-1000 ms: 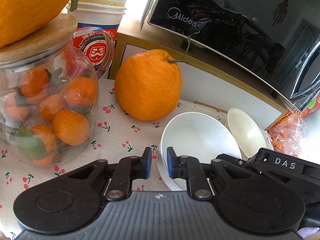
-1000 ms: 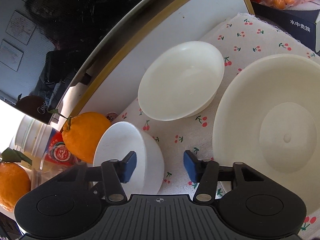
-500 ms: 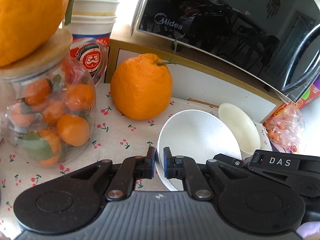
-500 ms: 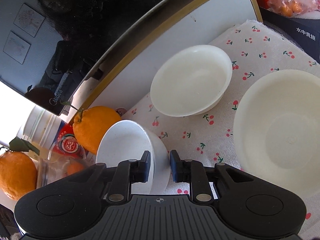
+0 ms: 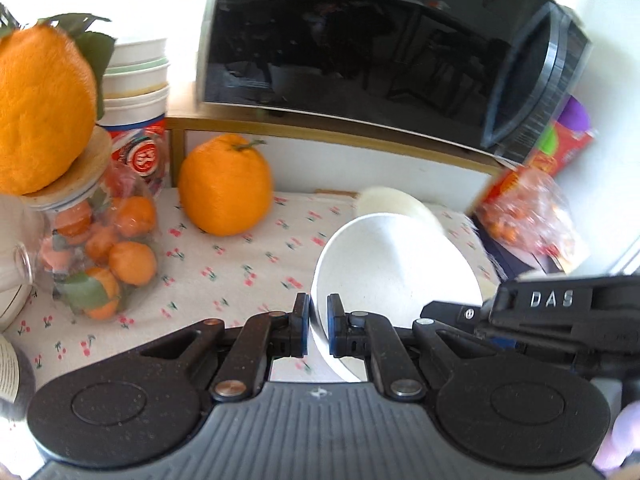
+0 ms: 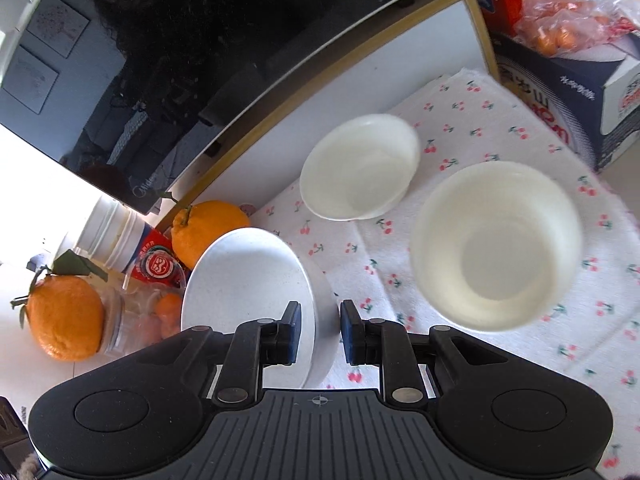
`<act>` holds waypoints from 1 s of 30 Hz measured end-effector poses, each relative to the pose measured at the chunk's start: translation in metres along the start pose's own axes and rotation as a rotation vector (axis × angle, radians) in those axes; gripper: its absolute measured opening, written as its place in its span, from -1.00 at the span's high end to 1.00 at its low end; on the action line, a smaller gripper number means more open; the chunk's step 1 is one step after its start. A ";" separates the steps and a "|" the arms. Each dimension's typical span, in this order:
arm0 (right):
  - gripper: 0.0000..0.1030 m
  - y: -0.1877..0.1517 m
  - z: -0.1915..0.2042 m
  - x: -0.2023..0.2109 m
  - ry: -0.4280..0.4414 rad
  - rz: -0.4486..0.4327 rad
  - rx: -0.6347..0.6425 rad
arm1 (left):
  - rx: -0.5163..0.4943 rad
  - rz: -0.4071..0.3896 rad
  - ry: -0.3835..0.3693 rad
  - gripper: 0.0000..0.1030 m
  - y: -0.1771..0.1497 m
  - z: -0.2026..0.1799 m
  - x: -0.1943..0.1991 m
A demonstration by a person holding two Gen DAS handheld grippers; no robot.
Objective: Organize plates and bowls
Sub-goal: 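Lift the white bowl with the left gripper and carry it across the cloth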
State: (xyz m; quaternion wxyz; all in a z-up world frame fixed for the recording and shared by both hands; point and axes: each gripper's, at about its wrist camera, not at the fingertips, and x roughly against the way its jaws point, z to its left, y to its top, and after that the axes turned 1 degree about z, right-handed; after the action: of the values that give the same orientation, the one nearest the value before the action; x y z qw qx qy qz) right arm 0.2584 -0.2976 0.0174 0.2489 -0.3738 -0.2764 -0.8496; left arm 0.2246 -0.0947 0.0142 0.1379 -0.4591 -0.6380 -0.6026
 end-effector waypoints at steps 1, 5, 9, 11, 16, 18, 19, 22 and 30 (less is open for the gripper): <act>0.59 -0.001 -0.002 0.007 -0.007 -0.002 -0.001 | -0.001 0.009 -0.011 0.85 -0.003 -0.004 0.004; 0.59 -0.009 -0.014 0.037 -0.027 -0.017 -0.018 | -0.006 0.042 -0.047 0.85 -0.016 -0.019 0.014; 0.59 -0.017 -0.030 0.061 -0.026 -0.022 -0.049 | -0.020 0.060 -0.066 0.85 -0.028 -0.034 0.024; 0.59 -0.022 -0.038 0.071 -0.032 -0.026 -0.056 | -0.037 0.062 -0.068 0.85 -0.035 -0.042 0.029; 0.59 -0.034 -0.056 0.094 -0.049 -0.039 -0.077 | -0.066 0.078 -0.084 0.83 -0.052 -0.061 0.039; 0.59 -0.037 -0.065 0.101 -0.058 -0.045 -0.084 | -0.069 0.092 -0.102 0.83 -0.059 -0.067 0.041; 0.59 -0.038 -0.069 0.105 -0.064 -0.049 -0.087 | -0.071 0.102 -0.112 0.83 -0.063 -0.071 0.041; 0.59 -0.041 -0.085 0.113 -0.084 -0.052 -0.104 | -0.096 0.142 -0.134 0.81 -0.075 -0.081 0.040; 0.59 -0.041 -0.122 0.127 -0.133 0.005 -0.123 | -0.136 0.229 -0.195 0.77 -0.100 -0.105 0.032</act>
State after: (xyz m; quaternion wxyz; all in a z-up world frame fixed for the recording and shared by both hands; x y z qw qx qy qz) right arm 0.0968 -0.3753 0.0346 0.2087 -0.4444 -0.2390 -0.8377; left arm 0.0924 -0.1603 -0.0026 0.1119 -0.5936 -0.5496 -0.5772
